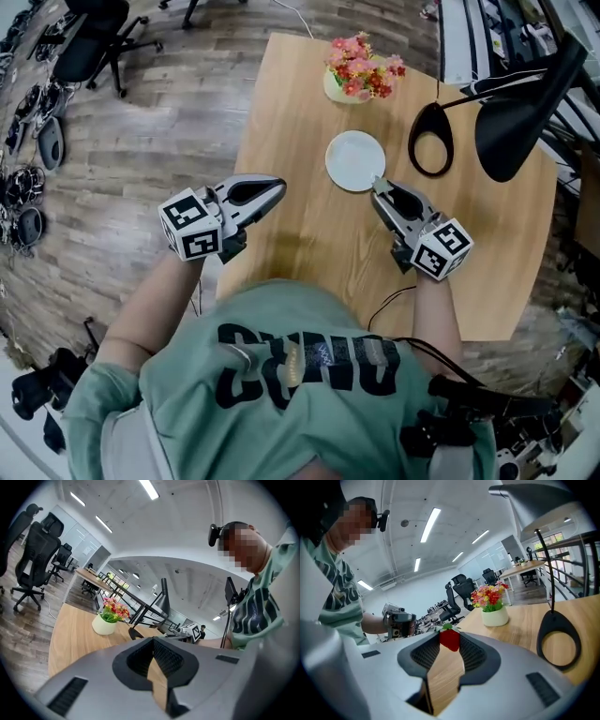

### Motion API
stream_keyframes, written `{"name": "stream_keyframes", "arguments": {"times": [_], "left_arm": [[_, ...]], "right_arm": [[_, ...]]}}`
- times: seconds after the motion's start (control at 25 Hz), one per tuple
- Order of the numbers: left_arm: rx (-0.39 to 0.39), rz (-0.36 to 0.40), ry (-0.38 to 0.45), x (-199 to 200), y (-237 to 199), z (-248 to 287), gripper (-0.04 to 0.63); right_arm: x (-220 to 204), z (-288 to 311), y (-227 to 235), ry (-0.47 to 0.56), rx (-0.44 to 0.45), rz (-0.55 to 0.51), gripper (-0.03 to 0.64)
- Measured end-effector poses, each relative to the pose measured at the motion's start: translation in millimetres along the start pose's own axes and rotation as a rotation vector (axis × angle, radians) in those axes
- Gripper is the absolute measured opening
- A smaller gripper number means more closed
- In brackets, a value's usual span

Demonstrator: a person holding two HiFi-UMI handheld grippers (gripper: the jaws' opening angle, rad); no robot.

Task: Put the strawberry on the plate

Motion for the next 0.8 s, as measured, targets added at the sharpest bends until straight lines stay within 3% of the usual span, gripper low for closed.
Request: {"name": "stream_keyframes", "arguments": {"times": [0.8], "left_arm": [[-0.010,-0.034,-0.069,-16.1,-78.3,84.1,0.003]], "right_arm": [[-14.1,55.0,63.7,-0.062,-0.039,-0.093,0.132]]}}
Point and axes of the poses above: the fingertips, and each gripper's own axes: z forward along the fingers, y to its right, x out of its top, the point moved 5 cm from there along -z, backward along the fingers, and after that the axes turned 2 degrees about y, right-handed, at the moved point
